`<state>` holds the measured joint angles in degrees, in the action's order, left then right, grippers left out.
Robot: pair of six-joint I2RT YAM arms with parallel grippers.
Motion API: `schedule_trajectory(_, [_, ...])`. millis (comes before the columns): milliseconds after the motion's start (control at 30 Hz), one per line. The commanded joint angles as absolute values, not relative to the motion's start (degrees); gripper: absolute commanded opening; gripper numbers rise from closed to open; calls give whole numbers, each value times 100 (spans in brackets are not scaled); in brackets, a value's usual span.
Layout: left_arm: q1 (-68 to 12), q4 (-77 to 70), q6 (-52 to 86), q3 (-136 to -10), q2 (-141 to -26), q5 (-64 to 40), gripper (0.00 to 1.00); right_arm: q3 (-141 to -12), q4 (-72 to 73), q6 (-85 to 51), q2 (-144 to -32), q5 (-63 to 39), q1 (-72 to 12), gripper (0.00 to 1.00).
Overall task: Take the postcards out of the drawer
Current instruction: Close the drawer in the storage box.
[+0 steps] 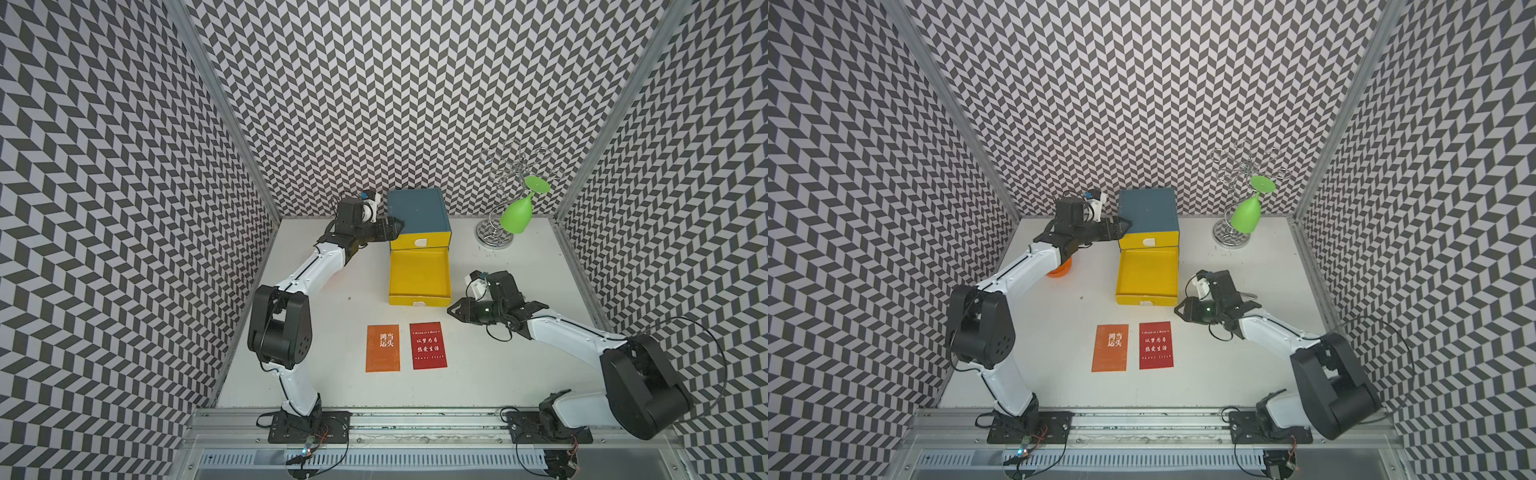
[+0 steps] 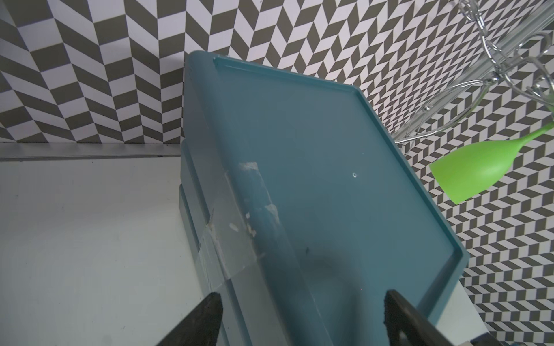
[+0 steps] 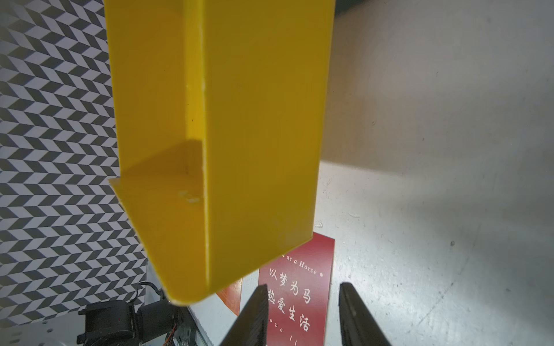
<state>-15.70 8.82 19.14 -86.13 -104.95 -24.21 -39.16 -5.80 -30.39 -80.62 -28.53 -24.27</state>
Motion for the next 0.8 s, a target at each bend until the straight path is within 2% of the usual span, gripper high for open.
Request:
schedule_trajectory(0, [-1526,1197,1681,-8940,-10651,-2271,83,-4102,-301,-2899,-8207,-2888,-2399,40])
schedule_trajectory(200, [-1538,1376,1528,-8965,-10865,-2216,79,-4208,-187,-2950,-8309,-2910,-2391,39])
schedule_trajectory(767, [-1547,1478,1333,-8895,-11093,-2429,80,-4688,-43,-3059,-8428,-2782,-2303,39])
